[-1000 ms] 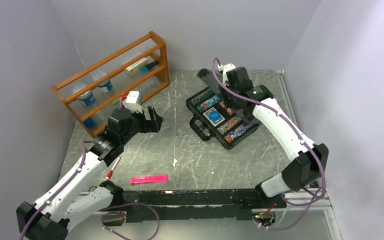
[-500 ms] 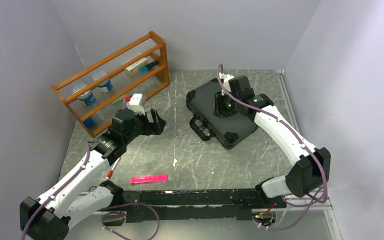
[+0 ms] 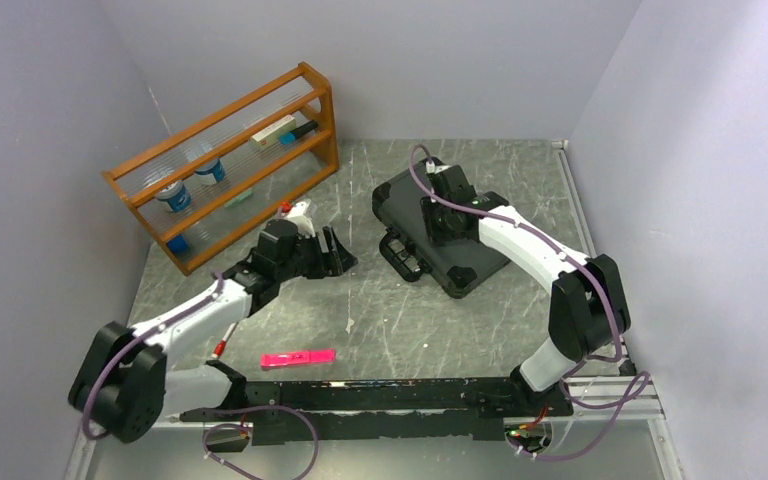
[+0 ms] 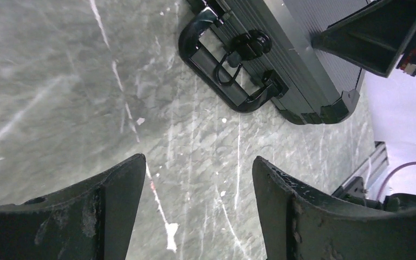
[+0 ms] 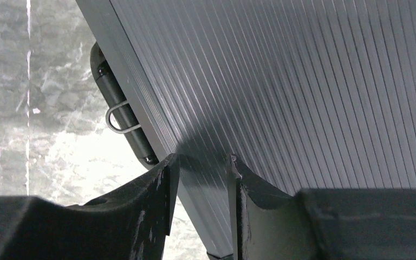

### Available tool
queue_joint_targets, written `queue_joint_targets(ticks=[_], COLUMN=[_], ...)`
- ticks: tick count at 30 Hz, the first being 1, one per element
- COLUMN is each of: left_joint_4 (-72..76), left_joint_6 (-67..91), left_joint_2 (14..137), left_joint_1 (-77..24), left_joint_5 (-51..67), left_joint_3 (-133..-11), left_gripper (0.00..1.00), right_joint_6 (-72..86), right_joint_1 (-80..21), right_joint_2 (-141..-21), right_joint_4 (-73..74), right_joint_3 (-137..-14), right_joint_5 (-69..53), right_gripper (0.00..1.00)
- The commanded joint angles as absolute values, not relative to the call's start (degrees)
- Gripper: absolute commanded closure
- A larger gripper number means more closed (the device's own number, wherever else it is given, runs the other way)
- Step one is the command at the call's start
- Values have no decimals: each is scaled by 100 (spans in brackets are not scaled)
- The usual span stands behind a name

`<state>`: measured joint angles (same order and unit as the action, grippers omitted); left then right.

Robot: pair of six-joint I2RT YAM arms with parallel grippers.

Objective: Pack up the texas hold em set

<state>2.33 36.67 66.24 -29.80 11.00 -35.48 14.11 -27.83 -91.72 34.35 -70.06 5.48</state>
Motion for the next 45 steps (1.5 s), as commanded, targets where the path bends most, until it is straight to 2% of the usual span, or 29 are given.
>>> queue_joint_targets(ticks=[1, 7, 14, 17, 24, 33, 37, 45], left_joint_4=[1714, 3310, 4858, 5620, 5950, 5842, 5808, 5840], left_joint_6=[4400, 5196, 5989, 6347, 6817, 6866, 6859, 6774], left_joint_2=[7319, 8801, 10099, 10549, 11150, 11054, 11115, 11366], left_joint_1=[-2971, -3134, -3550, -3614, -3796, -3856, -3863, -3875], left_joint_5=[1902, 2475, 2276, 2263, 1880, 1790, 1844, 2153], left_joint_3=[-3458, -3573, -3858, -3982, -4251, -4381, -4453, -4956], left_gripper=[23, 19, 4, 7, 13, 39, 40, 34], right_joint_6=[1520, 1628, 1696, 1694, 1627, 1656, 1658, 1629], right_joint_1=[-2830, -2833, -2830, -2830, -2825, -2821, -2821, -2821], right_joint_2=[-9346, -9260, -9160, -9104, -8991, -8861, -8867, -8777], right_joint_4=[3606, 3214, 2877, 2760, 2699, 2586, 2563, 2590], right_joint_3=[-6395, -5748, -5432, -5344, -5304, -5145, -5117, -5133], right_joint_5=[890, 550, 371, 293, 376, 411, 420, 421], right_gripper=[59, 60, 60, 60, 60, 61, 62, 62])
